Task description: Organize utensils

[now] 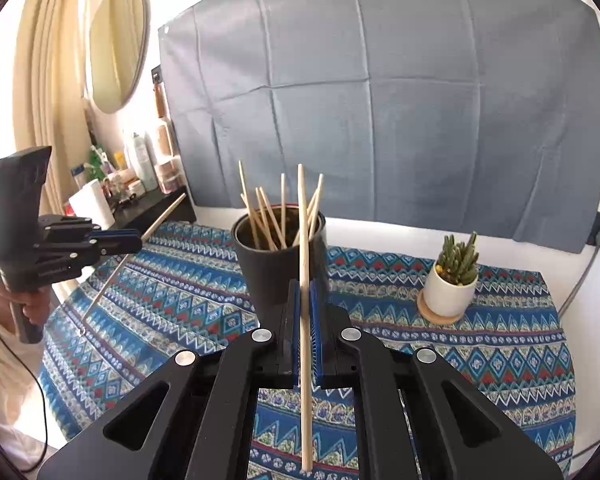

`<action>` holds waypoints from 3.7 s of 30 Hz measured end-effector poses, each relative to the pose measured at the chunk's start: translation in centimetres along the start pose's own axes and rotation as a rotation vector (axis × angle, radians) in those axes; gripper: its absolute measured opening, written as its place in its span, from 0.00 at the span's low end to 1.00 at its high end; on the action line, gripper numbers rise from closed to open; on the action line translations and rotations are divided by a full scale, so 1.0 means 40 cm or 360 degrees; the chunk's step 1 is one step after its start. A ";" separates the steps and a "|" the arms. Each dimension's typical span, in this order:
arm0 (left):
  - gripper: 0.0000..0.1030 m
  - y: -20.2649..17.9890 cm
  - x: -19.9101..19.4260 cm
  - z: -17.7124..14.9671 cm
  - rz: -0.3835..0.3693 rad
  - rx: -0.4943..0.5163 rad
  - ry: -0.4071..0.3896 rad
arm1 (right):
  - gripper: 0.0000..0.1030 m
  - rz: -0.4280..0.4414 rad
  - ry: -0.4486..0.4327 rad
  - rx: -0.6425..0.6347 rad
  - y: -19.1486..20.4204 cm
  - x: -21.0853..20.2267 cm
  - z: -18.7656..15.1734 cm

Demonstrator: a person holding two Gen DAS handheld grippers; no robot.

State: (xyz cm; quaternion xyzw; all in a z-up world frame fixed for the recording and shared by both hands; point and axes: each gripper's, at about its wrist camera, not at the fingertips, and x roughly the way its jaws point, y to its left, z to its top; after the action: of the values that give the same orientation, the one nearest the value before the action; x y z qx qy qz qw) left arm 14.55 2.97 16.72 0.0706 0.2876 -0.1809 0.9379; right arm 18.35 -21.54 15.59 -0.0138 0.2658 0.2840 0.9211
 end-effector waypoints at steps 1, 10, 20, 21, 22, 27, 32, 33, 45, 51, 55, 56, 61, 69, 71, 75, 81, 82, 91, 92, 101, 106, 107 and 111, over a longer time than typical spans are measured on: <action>0.05 -0.001 -0.001 0.017 -0.0020 0.0005 -0.0037 | 0.05 0.0000 -0.0010 0.0000 0.003 0.008 0.014; 0.05 0.012 0.048 0.157 -0.0208 -0.0075 -0.0337 | 0.05 0.0154 -0.0223 0.0117 0.008 0.084 0.115; 0.05 0.069 0.107 0.224 -0.0314 -0.0246 -0.0651 | 0.05 0.0346 -0.0492 0.0309 -0.031 0.176 0.158; 0.05 0.074 0.116 0.223 -0.0321 -0.0263 -0.0681 | 0.05 0.0349 -0.0509 0.0342 -0.038 0.187 0.158; 0.05 0.078 0.125 0.222 -0.0318 -0.0276 -0.0706 | 0.05 0.0353 -0.0521 0.0370 -0.044 0.199 0.160; 0.05 0.103 0.186 0.215 -0.0390 -0.0342 -0.0763 | 0.05 0.0296 -0.0506 0.0404 -0.057 0.272 0.145; 0.05 0.106 0.248 0.198 -0.0351 -0.0316 -0.0752 | 0.05 0.0254 -0.0573 0.0434 -0.069 0.324 0.112; 0.05 0.107 0.257 0.193 -0.0334 -0.0314 -0.0761 | 0.05 0.0234 -0.0586 0.0442 -0.069 0.336 0.110; 0.05 0.134 0.295 0.133 -0.0371 -0.0381 -0.0793 | 0.05 0.0268 -0.0625 0.0410 -0.053 0.386 0.109; 0.05 0.118 0.292 0.107 -0.0286 -0.0288 -0.0754 | 0.05 0.0200 -0.0532 0.0273 -0.034 0.373 0.076; 0.05 0.120 0.269 0.094 -0.0285 -0.0298 -0.0754 | 0.05 0.0176 -0.0493 0.0209 -0.031 0.345 0.055; 0.05 0.120 0.267 0.090 -0.0285 -0.0301 -0.0736 | 0.05 0.0175 -0.0469 0.0188 -0.027 0.340 0.051; 0.05 0.101 0.236 0.064 -0.0198 -0.0250 -0.0698 | 0.06 0.0074 -0.0408 0.0107 -0.010 0.310 0.020; 0.51 0.078 0.147 0.030 -0.0082 -0.0228 -0.0693 | 0.31 -0.0034 -0.0417 0.0032 0.005 0.211 -0.020; 0.60 0.069 0.123 0.023 -0.0038 -0.0224 -0.0690 | 0.40 -0.0062 -0.0422 0.0009 0.010 0.184 -0.029; 0.82 0.045 0.072 -0.003 0.0045 -0.0233 -0.0660 | 0.59 -0.0099 -0.0436 -0.0026 0.028 0.132 -0.054; 0.94 -0.014 -0.014 -0.071 0.0147 -0.0159 -0.0652 | 0.78 -0.0179 -0.0427 -0.0079 0.076 0.056 -0.115; 0.94 -0.022 -0.024 -0.082 0.0160 -0.0158 -0.0638 | 0.80 -0.0184 -0.0428 -0.0080 0.085 0.044 -0.126; 0.94 -0.118 -0.078 -0.192 0.0383 -0.0050 -0.0442 | 0.90 -0.0306 -0.0313 -0.0110 0.149 -0.036 -0.261; 0.94 -0.128 -0.084 -0.210 0.0384 -0.0045 -0.0418 | 0.90 -0.0325 -0.0285 -0.0126 0.156 -0.041 -0.284; 0.94 -0.194 -0.116 -0.343 0.0355 -0.0064 -0.0348 | 0.92 -0.0355 -0.0119 -0.0076 0.183 -0.071 -0.432; 0.94 -0.204 -0.113 -0.403 0.0365 -0.0157 -0.0284 | 0.92 -0.0350 -0.0098 0.0028 0.174 -0.100 -0.484; 0.94 -0.202 -0.108 -0.418 0.0343 -0.0194 -0.0253 | 0.92 -0.0359 -0.0099 0.0044 0.172 -0.104 -0.493; 0.94 -0.201 -0.094 -0.477 0.0240 -0.0285 -0.0160 | 0.92 -0.0396 -0.0123 0.0047 0.173 -0.115 -0.517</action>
State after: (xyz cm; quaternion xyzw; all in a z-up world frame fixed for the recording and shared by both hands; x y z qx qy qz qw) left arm -1.21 1.20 2.91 -0.0013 0.2491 -0.0867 0.9646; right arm 1.50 -21.77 0.98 -0.0223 0.2305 0.1640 0.9589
